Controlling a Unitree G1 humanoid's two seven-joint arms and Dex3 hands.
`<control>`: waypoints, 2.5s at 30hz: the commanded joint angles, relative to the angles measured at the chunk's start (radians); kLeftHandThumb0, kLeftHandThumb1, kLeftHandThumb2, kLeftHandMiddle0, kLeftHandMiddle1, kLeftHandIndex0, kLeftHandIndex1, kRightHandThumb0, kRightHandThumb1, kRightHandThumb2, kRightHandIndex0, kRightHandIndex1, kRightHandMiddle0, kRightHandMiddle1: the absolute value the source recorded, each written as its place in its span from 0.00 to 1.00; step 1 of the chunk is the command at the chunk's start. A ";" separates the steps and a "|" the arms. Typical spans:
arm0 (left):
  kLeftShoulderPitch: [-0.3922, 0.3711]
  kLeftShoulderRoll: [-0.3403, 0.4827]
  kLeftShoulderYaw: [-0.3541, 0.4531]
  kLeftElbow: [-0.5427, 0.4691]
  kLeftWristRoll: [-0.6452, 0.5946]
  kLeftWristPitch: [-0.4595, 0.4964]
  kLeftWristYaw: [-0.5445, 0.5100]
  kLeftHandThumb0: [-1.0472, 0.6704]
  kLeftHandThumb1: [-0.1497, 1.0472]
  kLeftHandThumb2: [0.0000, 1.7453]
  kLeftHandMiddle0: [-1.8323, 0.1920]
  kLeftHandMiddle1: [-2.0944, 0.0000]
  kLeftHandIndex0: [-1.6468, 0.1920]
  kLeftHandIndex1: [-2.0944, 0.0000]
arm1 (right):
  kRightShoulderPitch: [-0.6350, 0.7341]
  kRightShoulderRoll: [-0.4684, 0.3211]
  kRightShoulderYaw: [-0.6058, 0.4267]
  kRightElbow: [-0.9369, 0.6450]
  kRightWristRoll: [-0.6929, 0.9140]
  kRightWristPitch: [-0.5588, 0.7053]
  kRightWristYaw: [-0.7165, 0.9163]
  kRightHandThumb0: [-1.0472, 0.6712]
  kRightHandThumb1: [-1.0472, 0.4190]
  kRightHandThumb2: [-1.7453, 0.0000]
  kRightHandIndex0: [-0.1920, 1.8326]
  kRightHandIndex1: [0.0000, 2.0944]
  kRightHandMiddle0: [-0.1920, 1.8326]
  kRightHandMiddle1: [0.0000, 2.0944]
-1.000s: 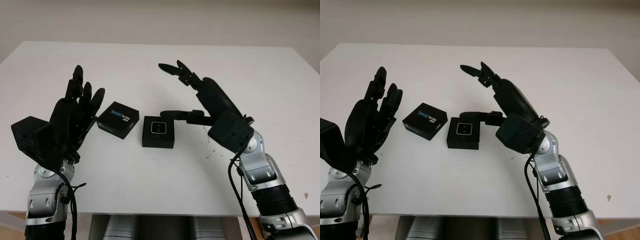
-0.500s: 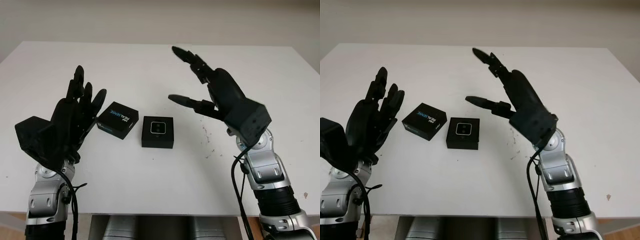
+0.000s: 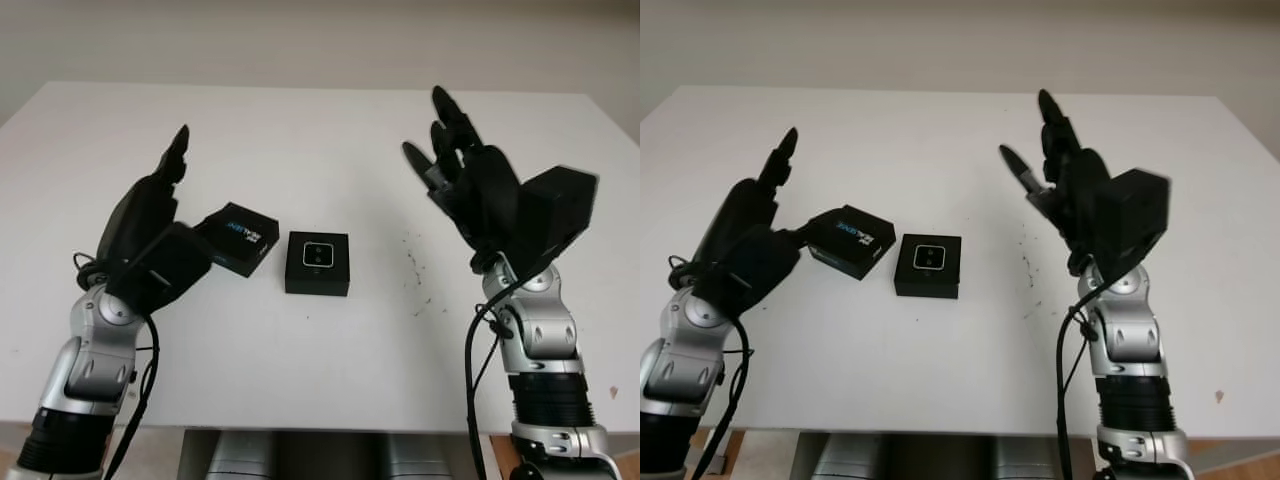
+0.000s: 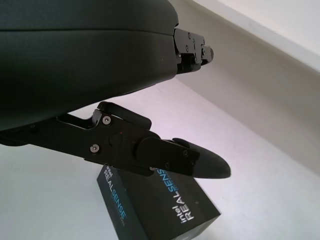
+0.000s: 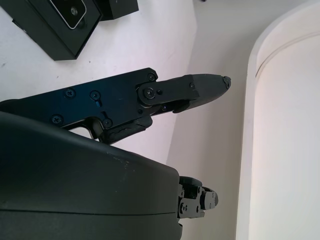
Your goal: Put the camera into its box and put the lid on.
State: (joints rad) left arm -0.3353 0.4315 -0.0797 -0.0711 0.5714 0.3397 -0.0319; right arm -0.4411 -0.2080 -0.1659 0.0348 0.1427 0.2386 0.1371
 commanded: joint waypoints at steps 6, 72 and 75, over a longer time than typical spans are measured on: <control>-0.082 -0.014 -0.115 -0.001 0.107 0.173 -0.126 0.14 1.00 0.08 0.89 0.99 0.96 0.99 | 0.005 -0.017 -0.026 -0.042 0.035 0.029 0.010 0.24 0.00 0.90 0.05 0.02 0.05 0.02; -0.129 -0.083 -0.307 0.172 0.367 0.348 -0.180 0.09 1.00 0.12 1.00 0.12 0.99 0.42 | 0.025 -0.013 -0.042 -0.090 0.042 0.040 -0.055 0.28 0.00 0.84 0.06 0.03 0.08 0.03; -0.134 -0.090 -0.299 0.197 0.359 0.335 -0.159 0.09 1.00 0.09 1.00 0.07 1.00 0.27 | 0.027 -0.013 -0.044 -0.086 0.043 0.031 -0.049 0.29 0.00 0.83 0.06 0.03 0.08 0.03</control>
State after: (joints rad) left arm -0.4810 0.3477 -0.3698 0.1023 0.9369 0.6783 -0.1922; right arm -0.4188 -0.2123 -0.2088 -0.0348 0.1874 0.2787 0.0848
